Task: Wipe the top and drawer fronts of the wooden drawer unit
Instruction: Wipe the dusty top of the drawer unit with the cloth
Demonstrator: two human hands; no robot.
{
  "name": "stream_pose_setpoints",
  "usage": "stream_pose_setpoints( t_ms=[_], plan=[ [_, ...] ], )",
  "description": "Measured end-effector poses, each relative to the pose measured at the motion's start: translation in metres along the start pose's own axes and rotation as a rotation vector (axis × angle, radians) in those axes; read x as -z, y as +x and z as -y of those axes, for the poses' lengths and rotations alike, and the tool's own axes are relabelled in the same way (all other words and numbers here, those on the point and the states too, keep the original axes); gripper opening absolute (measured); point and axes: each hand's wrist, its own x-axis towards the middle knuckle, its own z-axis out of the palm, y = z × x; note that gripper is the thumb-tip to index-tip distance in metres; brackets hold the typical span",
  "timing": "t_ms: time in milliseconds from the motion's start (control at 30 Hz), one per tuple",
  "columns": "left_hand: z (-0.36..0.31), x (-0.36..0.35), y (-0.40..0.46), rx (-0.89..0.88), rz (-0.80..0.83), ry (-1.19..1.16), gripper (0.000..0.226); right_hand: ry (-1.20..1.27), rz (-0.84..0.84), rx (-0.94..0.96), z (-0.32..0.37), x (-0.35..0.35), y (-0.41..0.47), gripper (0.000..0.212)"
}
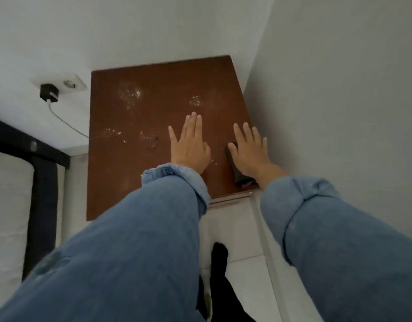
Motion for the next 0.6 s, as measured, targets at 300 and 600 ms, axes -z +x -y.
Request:
stream_pose_setpoints(
  t_ms=[300,600],
  plan=[
    [0.009,-0.052,0.002,0.061,0.272,-0.018,0.059,-0.062,-0.069,-0.101,-0.025,-0.064,-0.012,0.063],
    [0.004,-0.064,-0.005,0.079,0.171,-0.025,0.063,-0.094,-0.233,-0.111,-0.022,-0.076,-0.012,0.052]
  ],
)
